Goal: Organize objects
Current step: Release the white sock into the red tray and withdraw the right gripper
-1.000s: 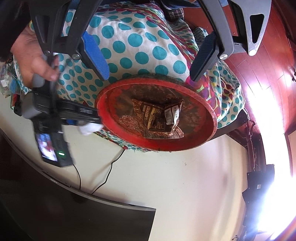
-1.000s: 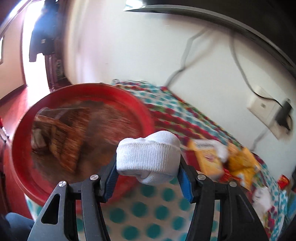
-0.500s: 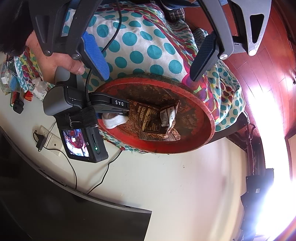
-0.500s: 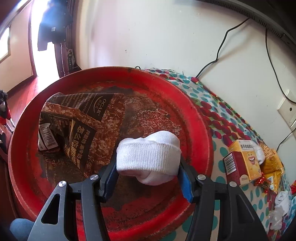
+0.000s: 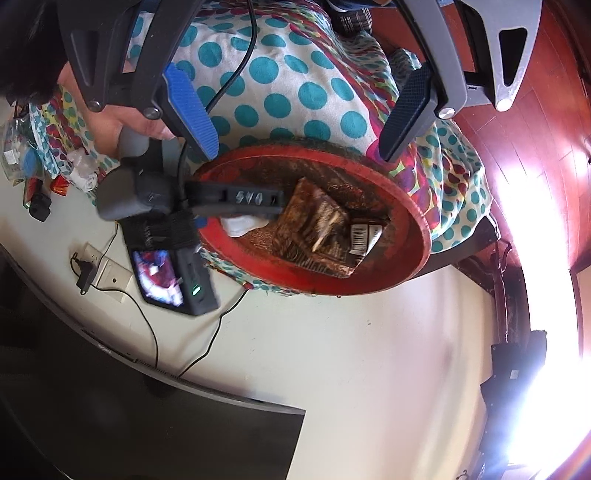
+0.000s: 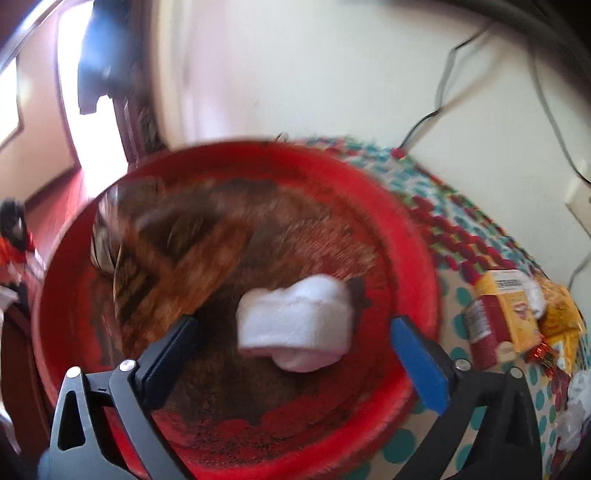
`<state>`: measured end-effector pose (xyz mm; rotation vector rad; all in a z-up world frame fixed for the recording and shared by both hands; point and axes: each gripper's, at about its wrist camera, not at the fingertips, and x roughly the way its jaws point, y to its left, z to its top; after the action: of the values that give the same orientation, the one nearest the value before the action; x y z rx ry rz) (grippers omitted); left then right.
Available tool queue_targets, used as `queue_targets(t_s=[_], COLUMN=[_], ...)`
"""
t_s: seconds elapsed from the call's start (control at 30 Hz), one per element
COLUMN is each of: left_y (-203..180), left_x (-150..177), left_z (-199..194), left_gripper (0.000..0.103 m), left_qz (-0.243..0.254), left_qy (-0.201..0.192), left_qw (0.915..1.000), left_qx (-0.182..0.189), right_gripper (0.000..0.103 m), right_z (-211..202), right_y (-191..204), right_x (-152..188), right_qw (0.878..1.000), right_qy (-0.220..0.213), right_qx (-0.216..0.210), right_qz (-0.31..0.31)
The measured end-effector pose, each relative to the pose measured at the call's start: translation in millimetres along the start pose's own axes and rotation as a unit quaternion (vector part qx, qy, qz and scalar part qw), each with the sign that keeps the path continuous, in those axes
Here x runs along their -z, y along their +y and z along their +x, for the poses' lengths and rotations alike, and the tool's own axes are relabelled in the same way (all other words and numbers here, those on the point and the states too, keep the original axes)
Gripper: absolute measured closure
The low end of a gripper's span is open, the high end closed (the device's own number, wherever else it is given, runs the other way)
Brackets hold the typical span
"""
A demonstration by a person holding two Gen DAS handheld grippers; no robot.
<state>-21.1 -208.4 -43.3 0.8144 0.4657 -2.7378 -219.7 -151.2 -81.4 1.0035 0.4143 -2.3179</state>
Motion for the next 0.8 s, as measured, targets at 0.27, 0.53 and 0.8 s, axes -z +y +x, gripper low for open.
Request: queue_targets(t_s=[0.27, 0.53, 0.8], left_y=[-25, -58, -145], left_x=[0, 13, 5], left_z=[-18, -7, 40], left_gripper=[0.012, 0.012, 0.012], left_qz=[0.041, 0.084, 0.155], left_qy=[-0.037, -0.028, 0.011], left_qw=[0.998, 0.9949, 0.9845], left_qx=[0.029, 0.049, 0.082], right_gripper=[0.0, 0.0, 0.0], right_z=[-71, -178, -152], right_y=[-74, -183, -256], right_x=[18, 114, 161], right_qw=[0.99, 0.942, 0.93], right_qy=[-0.069, -0.193, -0.109], right_qx=[0.088, 0.235, 0.246], right_qz=[0.08, 0.145, 0.249])
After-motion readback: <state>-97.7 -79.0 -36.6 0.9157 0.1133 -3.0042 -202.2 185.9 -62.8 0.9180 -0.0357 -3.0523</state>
